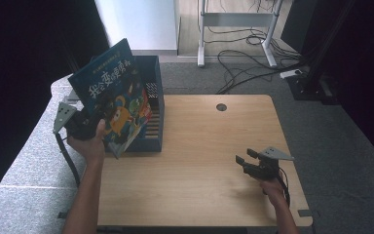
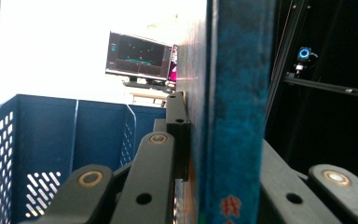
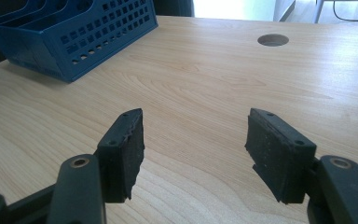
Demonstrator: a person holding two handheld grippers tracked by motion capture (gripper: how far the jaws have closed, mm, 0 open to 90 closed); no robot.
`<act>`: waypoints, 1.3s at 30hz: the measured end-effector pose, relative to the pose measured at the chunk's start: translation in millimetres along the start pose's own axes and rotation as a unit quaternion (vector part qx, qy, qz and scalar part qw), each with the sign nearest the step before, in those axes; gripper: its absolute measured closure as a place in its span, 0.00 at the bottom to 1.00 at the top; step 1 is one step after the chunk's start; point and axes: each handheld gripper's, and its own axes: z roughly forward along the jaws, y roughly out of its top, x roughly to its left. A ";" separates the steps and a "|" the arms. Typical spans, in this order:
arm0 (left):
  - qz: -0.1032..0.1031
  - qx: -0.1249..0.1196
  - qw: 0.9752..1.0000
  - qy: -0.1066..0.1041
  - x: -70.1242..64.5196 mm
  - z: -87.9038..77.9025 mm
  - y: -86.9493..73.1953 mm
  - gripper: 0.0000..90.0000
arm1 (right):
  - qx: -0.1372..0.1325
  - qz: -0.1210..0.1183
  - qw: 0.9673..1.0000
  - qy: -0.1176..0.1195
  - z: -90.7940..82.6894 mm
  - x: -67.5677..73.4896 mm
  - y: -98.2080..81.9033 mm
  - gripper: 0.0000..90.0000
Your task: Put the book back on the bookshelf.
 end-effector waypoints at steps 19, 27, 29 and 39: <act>0.024 0.012 0.999 0.029 -6.4 47.0 -14.1 0.92 | -0.001 0.004 1.000 -0.002 -3.0 -2.4 -0.5 0.40; 0.019 0.015 0.999 0.040 -5.8 61.5 -20.1 0.92 | -0.004 0.005 1.000 -0.004 -4.0 -2.4 -1.3 0.40; 0.021 0.017 0.999 0.041 -6.1 63.6 -21.1 0.92 | -0.005 0.006 1.000 -0.006 -4.3 -3.8 -1.5 0.40; 0.025 0.023 0.998 0.047 -5.2 70.1 -25.7 0.92 | -0.009 0.010 1.000 -0.007 -7.0 -4.9 -0.7 0.40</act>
